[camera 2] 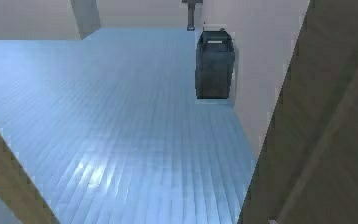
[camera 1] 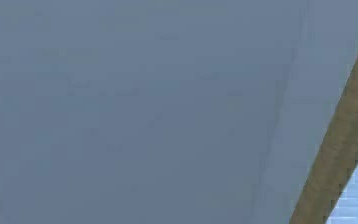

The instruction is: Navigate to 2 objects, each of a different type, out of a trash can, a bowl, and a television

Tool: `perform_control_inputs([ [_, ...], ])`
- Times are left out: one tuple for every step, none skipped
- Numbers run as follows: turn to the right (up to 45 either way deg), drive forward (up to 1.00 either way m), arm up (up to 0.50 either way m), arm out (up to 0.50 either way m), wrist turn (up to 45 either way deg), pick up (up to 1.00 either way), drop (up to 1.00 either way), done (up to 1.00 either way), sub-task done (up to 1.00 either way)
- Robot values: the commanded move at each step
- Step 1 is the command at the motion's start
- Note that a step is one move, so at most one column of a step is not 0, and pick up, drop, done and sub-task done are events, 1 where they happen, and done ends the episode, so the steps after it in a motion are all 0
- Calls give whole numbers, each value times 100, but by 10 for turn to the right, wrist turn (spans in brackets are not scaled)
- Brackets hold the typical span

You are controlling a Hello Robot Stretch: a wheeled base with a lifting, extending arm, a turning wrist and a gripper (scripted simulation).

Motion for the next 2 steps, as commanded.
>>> perform_control_inputs([
  [0, 5, 0, 0, 0, 0, 0, 0, 0],
  [450, 0, 0, 0, 0, 0, 0, 0, 0],
])
